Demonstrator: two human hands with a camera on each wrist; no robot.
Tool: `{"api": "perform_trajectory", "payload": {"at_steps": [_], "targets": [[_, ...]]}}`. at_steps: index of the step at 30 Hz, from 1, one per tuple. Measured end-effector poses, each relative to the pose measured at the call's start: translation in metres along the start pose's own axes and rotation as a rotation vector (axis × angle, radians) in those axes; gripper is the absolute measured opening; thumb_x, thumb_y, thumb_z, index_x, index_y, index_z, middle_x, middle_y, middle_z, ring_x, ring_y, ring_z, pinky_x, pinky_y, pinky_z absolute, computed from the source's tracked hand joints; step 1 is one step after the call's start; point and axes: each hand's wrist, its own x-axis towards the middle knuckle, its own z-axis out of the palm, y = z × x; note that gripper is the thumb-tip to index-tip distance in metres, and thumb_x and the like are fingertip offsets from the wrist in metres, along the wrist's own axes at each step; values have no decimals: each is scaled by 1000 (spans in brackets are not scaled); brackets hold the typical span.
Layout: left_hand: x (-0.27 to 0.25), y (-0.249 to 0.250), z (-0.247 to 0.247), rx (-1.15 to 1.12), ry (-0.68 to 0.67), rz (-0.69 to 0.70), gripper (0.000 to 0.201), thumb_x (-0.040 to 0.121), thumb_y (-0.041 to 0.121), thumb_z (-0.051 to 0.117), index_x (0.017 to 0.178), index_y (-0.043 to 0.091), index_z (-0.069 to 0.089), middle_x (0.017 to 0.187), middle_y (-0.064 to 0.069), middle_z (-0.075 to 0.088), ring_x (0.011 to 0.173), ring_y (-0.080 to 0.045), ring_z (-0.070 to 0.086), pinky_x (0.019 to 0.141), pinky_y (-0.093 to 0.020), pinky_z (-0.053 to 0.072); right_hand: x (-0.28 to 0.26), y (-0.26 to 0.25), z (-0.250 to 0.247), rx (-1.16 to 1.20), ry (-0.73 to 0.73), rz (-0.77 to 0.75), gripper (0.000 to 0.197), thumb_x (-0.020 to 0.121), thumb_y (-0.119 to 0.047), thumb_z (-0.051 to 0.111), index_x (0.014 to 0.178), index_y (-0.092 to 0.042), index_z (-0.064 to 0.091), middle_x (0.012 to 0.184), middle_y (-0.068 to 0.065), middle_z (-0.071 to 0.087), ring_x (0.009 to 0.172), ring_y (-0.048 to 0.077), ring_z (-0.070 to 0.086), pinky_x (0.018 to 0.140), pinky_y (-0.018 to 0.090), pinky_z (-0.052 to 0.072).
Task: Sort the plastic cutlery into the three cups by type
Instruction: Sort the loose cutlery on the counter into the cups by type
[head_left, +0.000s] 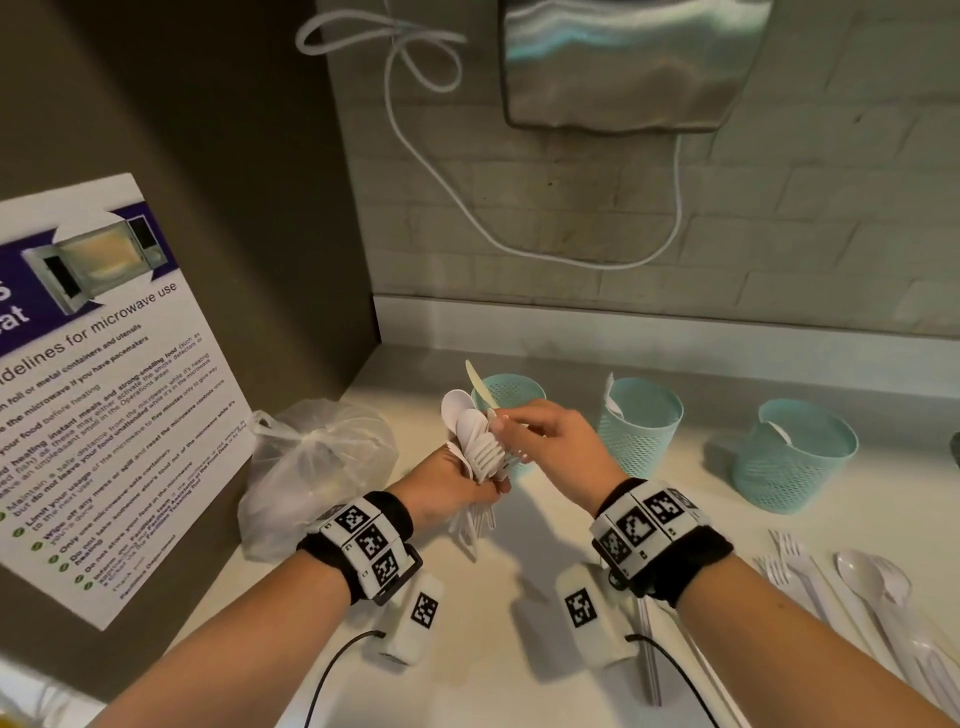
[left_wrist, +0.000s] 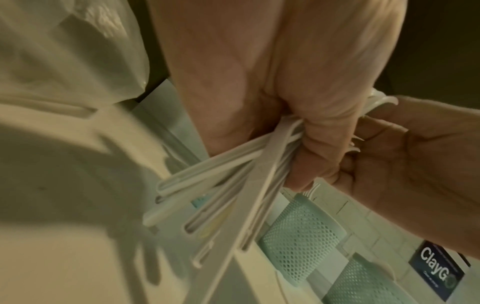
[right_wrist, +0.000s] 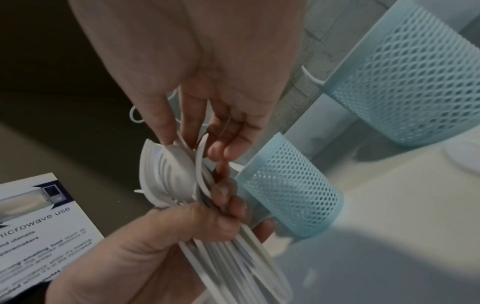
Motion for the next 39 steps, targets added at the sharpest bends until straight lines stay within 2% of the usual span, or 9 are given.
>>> {"api": "perform_trajectory", "payload": {"at_steps": [5,9,13,19,25,29,31,34,39], "targets": [[-2,3,-1,-83,38,28,34,79,-15,63,111,-4,59,90,-7,68,74,-2,68,67,-13,53,7,-5,0,144,103,-66,16,94,-21,57,94,-24,72,80,-9,63,63,-2,56,61,15,46],[-1,4,0,-240,51,-23,31,84,-15,57,112,-3,55,84,-11,66,71,-17,68,78,-30,59,15,-7,-1,200,220,-97,18,98,-27,48,94,-16,61,76,-2,60,64,11,55,62,26,48],[0,10,-3,-182,45,-13,20,87,-9,57,103,3,57,79,-9,65,64,-16,65,63,-21,56,23,-2,0,25,142,-102,13,91,-27,62,92,-14,66,75,-8,59,67,4,51,69,26,43],[1,9,-12,-187,129,24,18,86,-7,59,101,4,59,83,-6,67,60,-5,65,60,-14,52,48,-43,-19,206,363,-250,13,100,-28,44,87,-29,47,75,-6,48,68,14,48,63,32,46],[-1,12,-18,-125,135,92,12,86,-8,60,91,3,63,80,-4,68,69,-7,67,71,-17,52,78,-8,-18,-473,249,-113,18,98,-27,47,103,-15,59,88,5,65,84,28,61,70,33,47],[-2,15,-18,-86,150,119,13,85,-2,65,97,-1,68,84,0,70,74,1,67,69,-9,48,74,16,-11,-860,138,-32,28,98,-31,43,111,-18,64,109,9,68,107,33,49,84,38,41],[-2,14,-19,-64,164,117,10,84,5,68,94,7,71,89,0,72,81,-3,65,72,-11,48,69,12,-10,-816,217,-29,33,97,-36,44,122,-22,61,120,6,62,112,33,45,93,39,37],[0,14,-20,-102,178,121,9,86,7,67,82,15,68,85,3,71,82,-4,65,74,-11,49,53,2,-8,-413,274,-136,39,96,-46,38,109,-22,66,98,-4,60,105,25,51,91,37,38],[2,14,-18,-230,123,137,23,86,-4,61,103,11,64,95,-5,73,93,-15,69,86,-27,53,14,3,11,-90,160,-246,34,85,-50,51,90,-21,68,85,-5,62,87,16,57,76,29,45]]}}
